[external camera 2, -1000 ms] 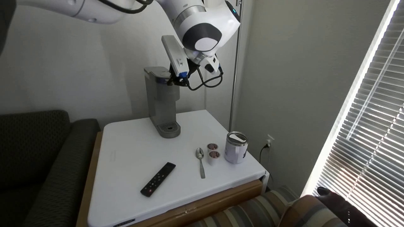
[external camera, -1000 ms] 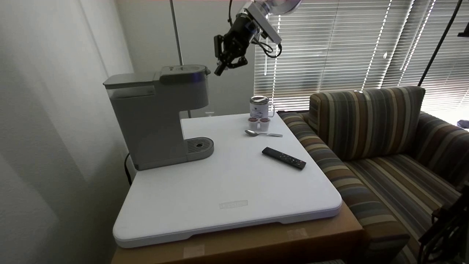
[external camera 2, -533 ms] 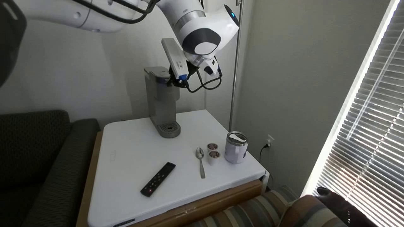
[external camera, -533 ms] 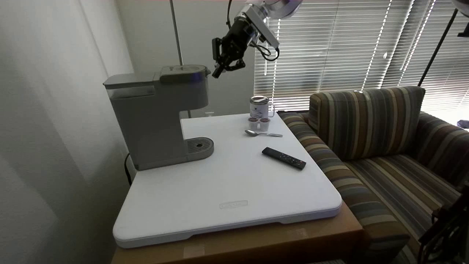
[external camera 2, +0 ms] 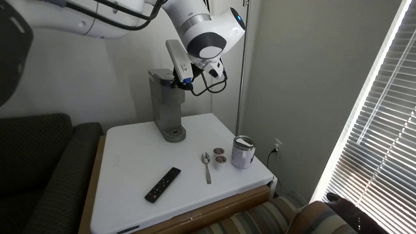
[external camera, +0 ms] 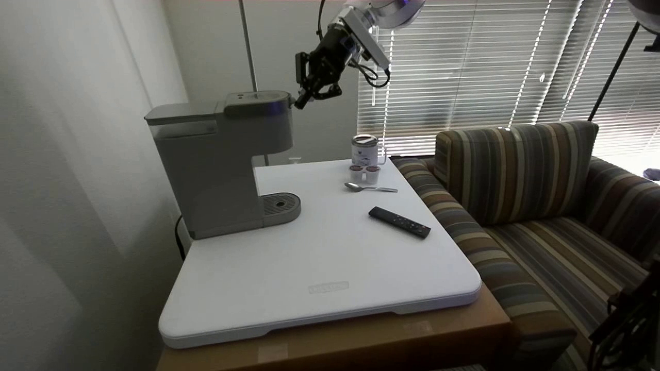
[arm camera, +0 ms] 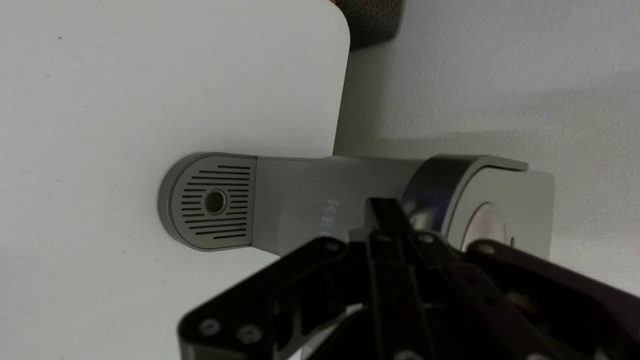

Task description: Open the coffee maker

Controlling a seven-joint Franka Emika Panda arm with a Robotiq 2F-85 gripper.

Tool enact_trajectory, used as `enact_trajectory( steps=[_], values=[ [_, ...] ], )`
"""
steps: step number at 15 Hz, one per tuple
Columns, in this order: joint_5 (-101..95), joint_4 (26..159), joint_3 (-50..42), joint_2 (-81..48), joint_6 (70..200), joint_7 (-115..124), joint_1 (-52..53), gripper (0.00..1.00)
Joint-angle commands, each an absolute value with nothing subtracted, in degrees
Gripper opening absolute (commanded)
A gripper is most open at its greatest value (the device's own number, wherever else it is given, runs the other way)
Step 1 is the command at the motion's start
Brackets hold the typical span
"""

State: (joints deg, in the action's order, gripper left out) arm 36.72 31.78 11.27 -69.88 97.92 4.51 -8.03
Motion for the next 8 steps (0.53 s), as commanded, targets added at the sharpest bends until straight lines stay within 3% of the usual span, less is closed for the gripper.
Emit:
enact_trajectory(
  steps=[1,8],
  values=[
    [38.04,29.06,12.97,-71.73,97.0,3.62,-8.78,0.0],
    [38.38,29.1,14.69,-71.57,96.95,0.15,-9.65,0.0]
  ],
)
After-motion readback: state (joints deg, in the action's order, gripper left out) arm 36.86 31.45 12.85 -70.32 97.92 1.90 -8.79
